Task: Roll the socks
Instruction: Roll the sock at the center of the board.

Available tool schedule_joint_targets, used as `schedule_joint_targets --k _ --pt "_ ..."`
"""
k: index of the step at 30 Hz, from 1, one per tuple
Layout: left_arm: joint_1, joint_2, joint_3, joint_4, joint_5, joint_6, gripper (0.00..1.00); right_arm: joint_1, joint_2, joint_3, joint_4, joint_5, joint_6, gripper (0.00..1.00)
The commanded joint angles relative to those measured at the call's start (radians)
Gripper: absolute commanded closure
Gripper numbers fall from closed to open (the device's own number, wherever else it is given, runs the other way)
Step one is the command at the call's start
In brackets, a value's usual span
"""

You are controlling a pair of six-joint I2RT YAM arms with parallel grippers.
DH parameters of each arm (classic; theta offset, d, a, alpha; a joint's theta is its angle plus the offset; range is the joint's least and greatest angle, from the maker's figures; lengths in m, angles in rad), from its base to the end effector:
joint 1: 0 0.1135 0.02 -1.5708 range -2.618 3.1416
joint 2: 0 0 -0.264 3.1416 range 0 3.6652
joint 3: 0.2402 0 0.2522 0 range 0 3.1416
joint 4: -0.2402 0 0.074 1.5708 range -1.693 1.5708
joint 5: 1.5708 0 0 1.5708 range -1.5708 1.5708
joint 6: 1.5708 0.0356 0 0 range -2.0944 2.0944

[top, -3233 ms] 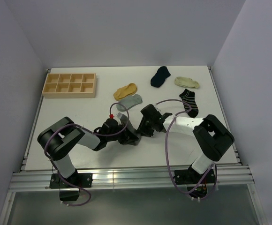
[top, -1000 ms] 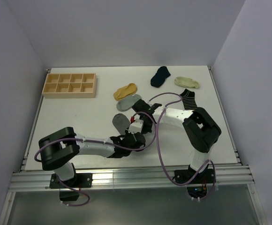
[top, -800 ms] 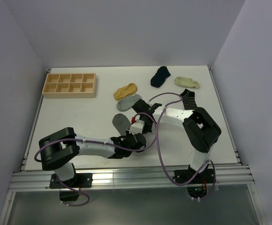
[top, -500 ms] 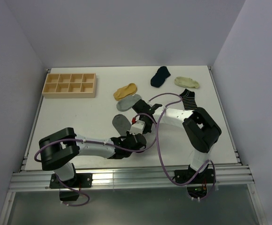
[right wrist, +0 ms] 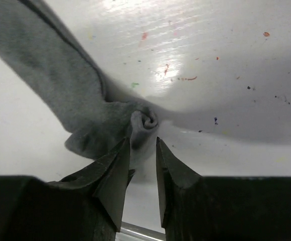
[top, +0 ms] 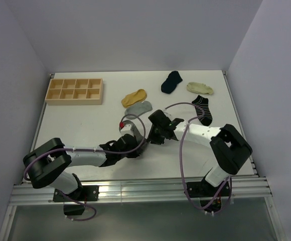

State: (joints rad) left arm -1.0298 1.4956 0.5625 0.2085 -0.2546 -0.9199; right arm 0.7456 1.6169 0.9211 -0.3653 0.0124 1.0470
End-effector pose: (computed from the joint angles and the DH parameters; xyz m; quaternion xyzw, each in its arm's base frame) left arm 0.1495 -0.2315 0.1438 -0.0024 0.9059 -0.2721 0.3244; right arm 0.2296 0.2114 0.1706 0.1468 0.9565 0.1931 0.1621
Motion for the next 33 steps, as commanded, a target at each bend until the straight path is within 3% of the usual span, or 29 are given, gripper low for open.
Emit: schedule_joint_targets --k 1,6,17,33 --pt "0.069 -0.023 -0.065 0.064 0.153 -0.120 1.00 -0.005 -0.093 -0.044 0.097 0.043 0.028 0.64" --pt "0.152 -0.005 -0.119 0.155 0.264 -0.181 1.00 -0.005 -0.147 -0.120 0.193 0.037 0.039 0.60" --pt "0.220 0.034 -0.144 0.213 0.365 -0.264 1.00 -0.005 -0.121 -0.199 0.350 -0.008 0.087 0.53" --pt "0.260 0.094 -0.165 0.282 0.434 -0.307 1.00 -0.003 -0.058 -0.222 0.393 -0.008 0.125 0.53"
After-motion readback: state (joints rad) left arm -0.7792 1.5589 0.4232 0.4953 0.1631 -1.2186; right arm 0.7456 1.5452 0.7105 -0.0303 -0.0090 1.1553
